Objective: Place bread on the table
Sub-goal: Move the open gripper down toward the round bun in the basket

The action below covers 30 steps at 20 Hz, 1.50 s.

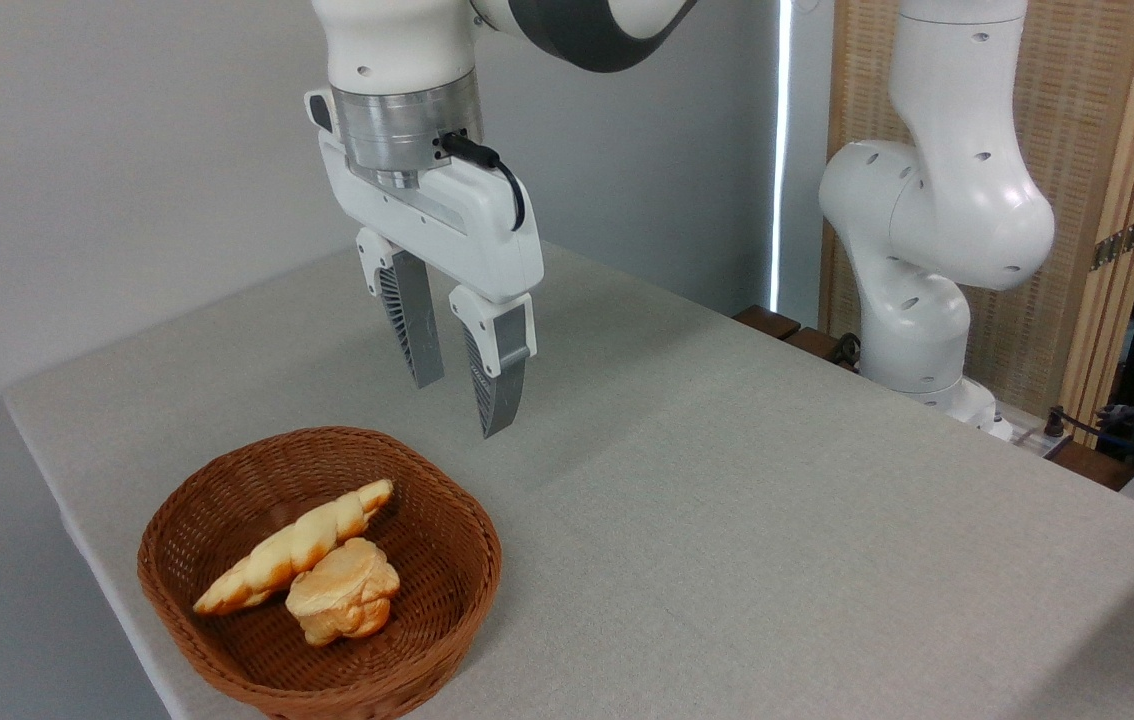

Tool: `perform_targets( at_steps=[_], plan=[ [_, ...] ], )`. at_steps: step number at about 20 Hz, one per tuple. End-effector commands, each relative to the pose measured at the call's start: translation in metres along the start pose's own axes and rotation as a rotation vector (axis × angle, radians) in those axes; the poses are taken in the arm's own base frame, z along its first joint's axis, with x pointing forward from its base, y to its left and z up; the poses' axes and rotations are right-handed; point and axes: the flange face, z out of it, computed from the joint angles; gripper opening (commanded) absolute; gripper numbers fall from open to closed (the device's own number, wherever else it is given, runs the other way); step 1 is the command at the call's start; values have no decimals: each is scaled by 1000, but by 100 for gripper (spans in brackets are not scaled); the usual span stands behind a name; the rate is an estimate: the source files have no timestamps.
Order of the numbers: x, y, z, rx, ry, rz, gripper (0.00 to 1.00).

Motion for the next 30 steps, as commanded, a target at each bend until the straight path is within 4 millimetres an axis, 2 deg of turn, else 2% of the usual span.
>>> perform_targets(
  at_steps=[1, 2, 4, 20, 30],
  plan=[
    [9, -1, -8, 18, 39, 28, 100],
    [12, -1, -18, 30, 55, 42, 100],
    [21, 6, -10, 27, 33, 72, 100],
    [17, 3, -11, 9, 36, 12, 100],
    [21, -6, 11, -2, 7, 16, 100]
  ],
)
